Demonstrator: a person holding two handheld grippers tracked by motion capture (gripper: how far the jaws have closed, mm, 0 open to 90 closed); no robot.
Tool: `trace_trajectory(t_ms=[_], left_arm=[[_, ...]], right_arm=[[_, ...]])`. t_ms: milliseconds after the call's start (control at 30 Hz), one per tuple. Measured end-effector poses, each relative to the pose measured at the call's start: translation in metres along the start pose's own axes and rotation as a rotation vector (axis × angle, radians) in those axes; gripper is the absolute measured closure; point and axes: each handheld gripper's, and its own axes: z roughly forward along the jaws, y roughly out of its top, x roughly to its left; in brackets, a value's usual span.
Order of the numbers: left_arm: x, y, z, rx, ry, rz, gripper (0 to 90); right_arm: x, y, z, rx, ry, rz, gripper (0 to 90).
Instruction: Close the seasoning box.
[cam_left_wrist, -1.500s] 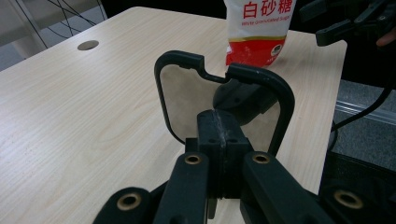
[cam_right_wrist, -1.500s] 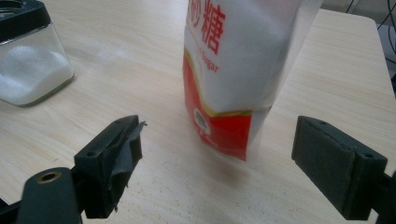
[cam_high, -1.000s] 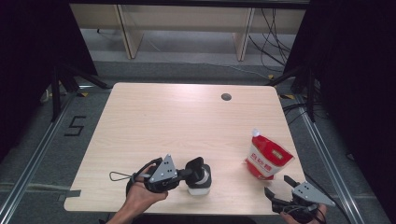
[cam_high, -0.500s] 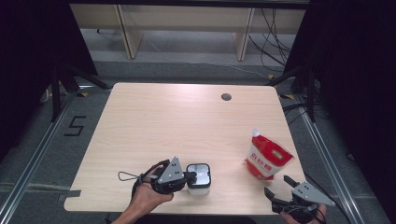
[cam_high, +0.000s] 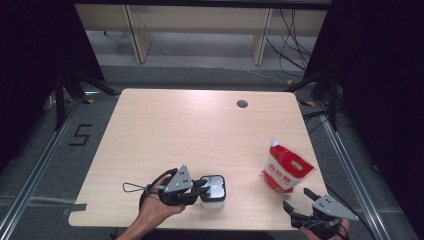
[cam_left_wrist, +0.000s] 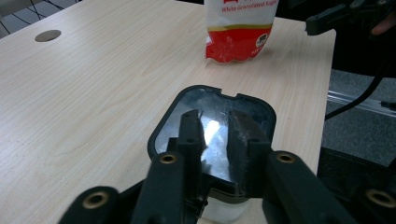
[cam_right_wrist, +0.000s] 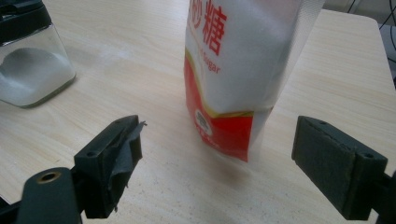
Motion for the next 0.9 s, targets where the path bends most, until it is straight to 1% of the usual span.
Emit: trace_trajectory(t_ms=[67,100,133,167,200,233,267,300,333,400,433,467,500,533,600,633,667,733,767,833,867,900], left_arm=[[0.002,0.0,-0.003,-0.008,-0.011,-0.003,64.6],[0.002,-0.001,-0.005,-0.003,-0.007,-0.017,61.5],[0.003,-0.001,-0.006,-0.008,-0.023,-0.01,58.6],[0.003,-0.002,-0.008,-0.004,-0.016,-0.014,56.3],[0.004,-0.002,-0.009,-0.011,-0.016,-0.015,53.0],[0.004,-0.003,-0.012,-0.006,-0.005,-0.035,49.7],[0.006,-0.004,-0.013,-0.011,-0.009,-0.034,47.1],[0.006,-0.005,-0.015,-0.018,-0.01,-0.049,44.2],[0.008,-0.005,-0.017,-0.011,-0.002,-0.048,41.5],[0.008,-0.008,-0.02,-0.016,0.004,-0.07,36.8],[0.008,-0.009,-0.022,-0.01,0.011,-0.078,35.1],[0.01,-0.011,-0.023,-0.012,0.005,-0.06,34.3],[0.009,-0.012,-0.025,-0.012,0.015,-0.082,33.4],[0.01,-0.013,-0.026,-0.006,0.019,-0.081,32.5],[0.011,-0.016,-0.029,0.007,0.019,-0.067,31.2],[0.01,-0.018,-0.03,0.011,0.026,-0.085,30.4],[0.01,-0.02,-0.03,0.018,0.027,-0.09,29.7],[0.011,-0.023,-0.031,0.019,0.016,-0.066,29.1],[0.01,-0.024,-0.032,0.022,0.021,-0.087,29.0],[0.009,-0.027,-0.034,0.025,0.028,-0.083,28.2],[0.009,-0.028,-0.034,0.022,0.028,-0.09,27.7],[0.008,-0.029,-0.035,0.028,0.034,-0.1,27.3]], right_arm=[[0.0,0.0,0.0,-0.001,-0.001,-0.001,16.8],[0.0,0.0,0.0,-0.001,0.0,0.0,16.7],[0.0,0.0,0.0,-0.001,0.0,-0.001,16.8],[0.0,0.0,0.0,0.0,0.0,0.0,16.7],[0.0,0.0,0.0,0.001,0.001,0.0,16.7],[-0.001,0.0,0.001,-0.002,-0.004,-0.011,16.8],[-0.001,0.0,0.001,-0.002,-0.003,-0.009,16.7],[-0.001,0.0,0.001,-0.001,-0.004,-0.008,16.7],[-0.001,0.0,0.0,-0.001,-0.003,-0.009,16.7],[-0.001,0.0,0.0,-0.001,-0.004,-0.009,16.8],[-0.001,0.0,0.0,-0.003,-0.004,-0.011,16.8],[-0.001,0.0,0.0,0.0,-0.003,-0.008,16.7],[-0.001,0.0,0.0,0.001,-0.002,-0.006,16.7],[-0.001,0.0,0.0,0.003,-0.002,-0.006,16.7],[-0.001,0.0,0.001,-0.001,-0.002,-0.009,16.8],[-0.001,0.0,0.001,0.0,-0.001,-0.008,16.8],[-0.001,0.0,0.0,0.001,-0.005,-0.02,16.8],[-0.001,0.0,0.001,-0.001,-0.006,-0.016,16.7],[-0.001,0.0,0.001,0.003,-0.002,-0.009,16.7],[-0.001,0.0,0.0,-0.002,-0.004,-0.016,16.7],[0.0,0.0,0.0,0.001,0.001,-0.003,16.7],[0.0,0.0,0.0,0.003,0.002,-0.002,16.7]])
